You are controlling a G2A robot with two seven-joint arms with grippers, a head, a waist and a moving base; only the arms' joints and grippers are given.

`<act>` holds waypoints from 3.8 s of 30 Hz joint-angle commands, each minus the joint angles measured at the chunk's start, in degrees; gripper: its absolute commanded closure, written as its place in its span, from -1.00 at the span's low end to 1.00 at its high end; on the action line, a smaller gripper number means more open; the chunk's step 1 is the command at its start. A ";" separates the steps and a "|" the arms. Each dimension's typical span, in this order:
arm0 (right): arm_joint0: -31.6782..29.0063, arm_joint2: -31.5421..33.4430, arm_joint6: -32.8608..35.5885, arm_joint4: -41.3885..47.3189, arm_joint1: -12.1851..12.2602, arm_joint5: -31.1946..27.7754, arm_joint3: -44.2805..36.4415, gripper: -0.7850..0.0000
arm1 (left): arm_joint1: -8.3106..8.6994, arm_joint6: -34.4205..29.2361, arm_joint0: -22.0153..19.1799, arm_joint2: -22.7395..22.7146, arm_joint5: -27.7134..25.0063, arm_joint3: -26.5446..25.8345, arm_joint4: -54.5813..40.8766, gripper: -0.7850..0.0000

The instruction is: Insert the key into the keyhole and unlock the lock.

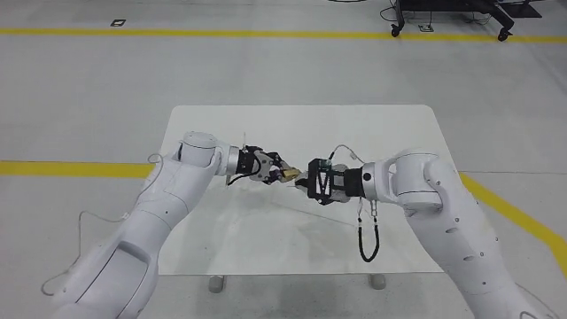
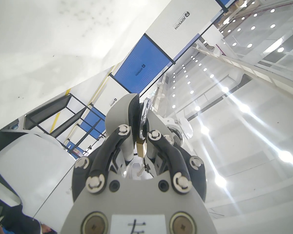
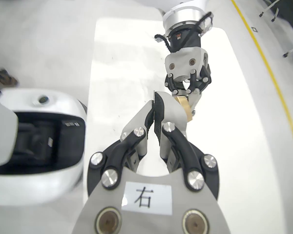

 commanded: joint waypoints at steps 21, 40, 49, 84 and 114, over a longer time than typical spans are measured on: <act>15.12 -19.19 -1.06 -19.23 7.19 -0.62 -1.56 1.00 | -1.96 -1.15 -3.04 7.42 0.13 6.08 -5.19 1.00; 26.66 -33.01 4.96 -13.47 11.33 5.41 -2.75 1.00 | -2.45 -1.31 -4.47 9.54 -0.03 8.18 -6.63 1.00; 31.85 -38.45 8.50 -8.23 12.41 8.95 -3.75 1.00 | -2.75 -1.06 -4.31 9.43 0.22 8.09 -6.74 1.00; 43.50 -51.46 15.41 -0.28 9.83 15.86 -0.91 1.00 | -3.19 -0.84 -4.56 12.22 0.44 8.51 -9.74 1.00; 46.07 -56.14 25.58 1.42 8.60 26.03 -3.31 1.00 | -2.29 3.30 -5.02 12.48 1.75 6.82 -9.57 1.00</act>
